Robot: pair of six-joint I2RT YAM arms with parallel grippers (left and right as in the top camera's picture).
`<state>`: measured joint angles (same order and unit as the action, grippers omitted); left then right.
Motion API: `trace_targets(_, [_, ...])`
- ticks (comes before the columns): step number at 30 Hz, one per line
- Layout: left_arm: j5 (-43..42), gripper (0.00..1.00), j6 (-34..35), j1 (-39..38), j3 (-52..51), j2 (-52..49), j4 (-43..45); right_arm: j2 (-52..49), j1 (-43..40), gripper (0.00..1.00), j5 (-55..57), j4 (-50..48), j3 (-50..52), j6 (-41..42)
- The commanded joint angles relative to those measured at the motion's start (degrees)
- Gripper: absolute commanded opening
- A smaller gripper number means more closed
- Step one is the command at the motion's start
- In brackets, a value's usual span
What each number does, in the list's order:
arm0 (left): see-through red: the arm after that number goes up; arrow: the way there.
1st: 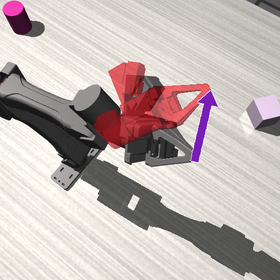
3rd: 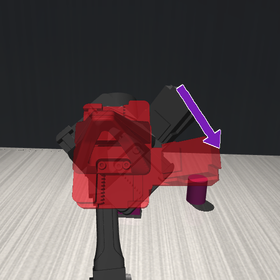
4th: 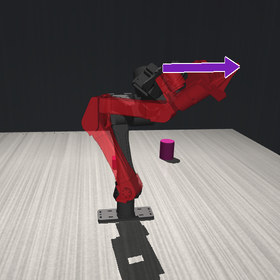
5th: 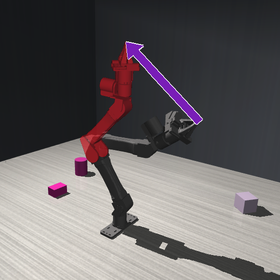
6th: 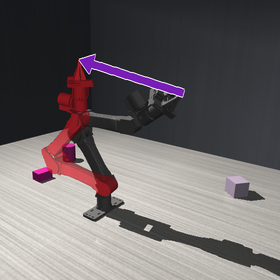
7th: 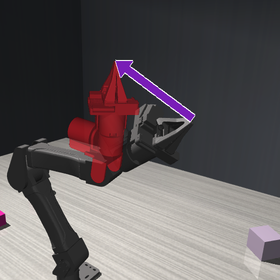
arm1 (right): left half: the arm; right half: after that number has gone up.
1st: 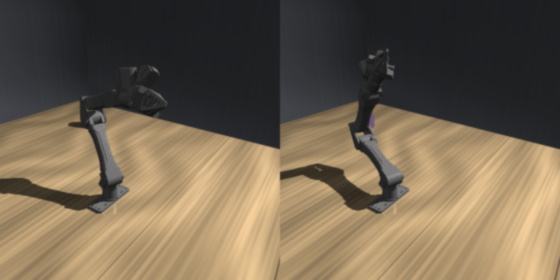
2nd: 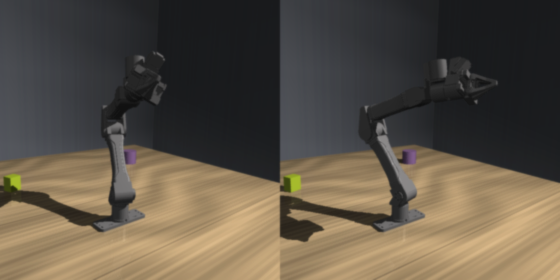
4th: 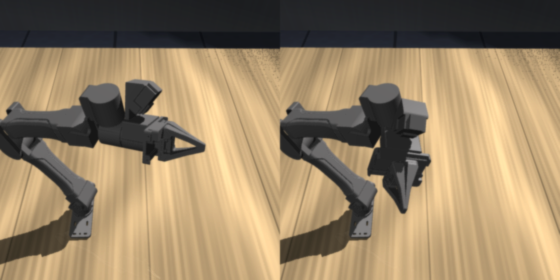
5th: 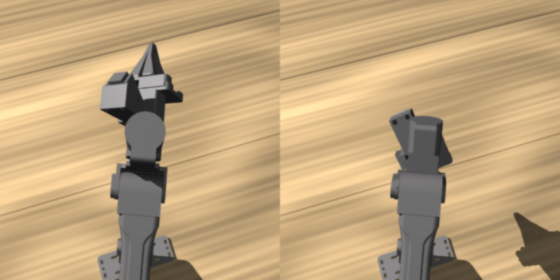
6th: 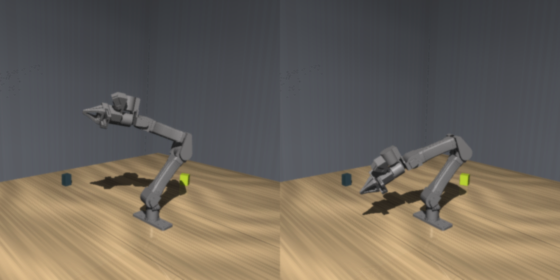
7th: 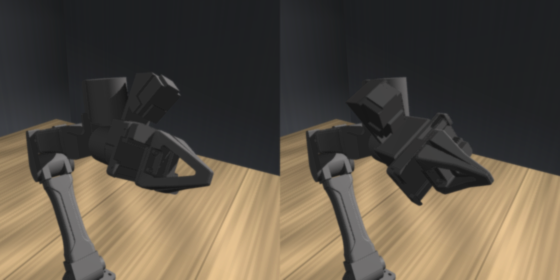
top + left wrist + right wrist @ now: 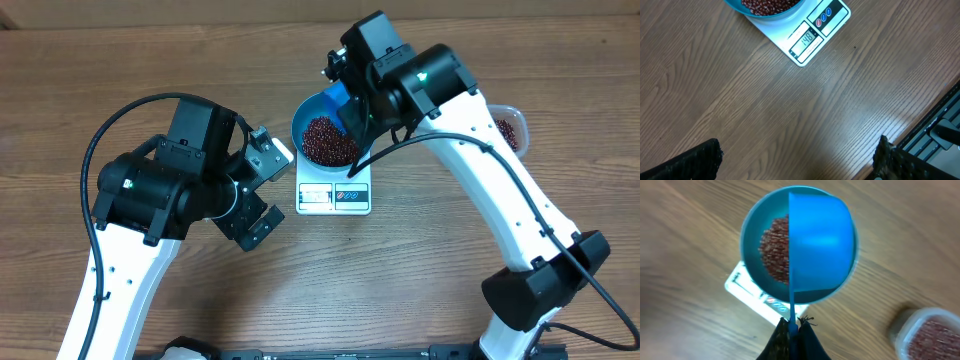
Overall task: Scoop item into bowl and weigh 150g on scale
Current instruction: 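Raise the scoop and move it right past the bean tub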
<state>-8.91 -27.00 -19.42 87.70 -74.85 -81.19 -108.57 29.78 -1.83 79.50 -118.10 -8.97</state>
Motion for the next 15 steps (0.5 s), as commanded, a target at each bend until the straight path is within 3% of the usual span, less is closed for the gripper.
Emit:
trace_targets(1, [0.1, 1.00, 0.0, -0.1, 1.2, 0.6, 0.0, 2.7, -4.6, 0.04, -11.3, -0.4, -0.8, 0.6])
trace_targets(9, [0.1, 1.00, 0.0, -0.1, 1.2, 0.6, 0.0, 2.6, -15.3, 0.04, -23.9, -0.7, -0.8, 0.6])
trace_targets(15, [0.1, 0.99, 0.0, -0.1, 1.2, 0.6, 0.0, 2.7, -22.7, 0.04, -25.7, 0.3, -0.8, 0.6])
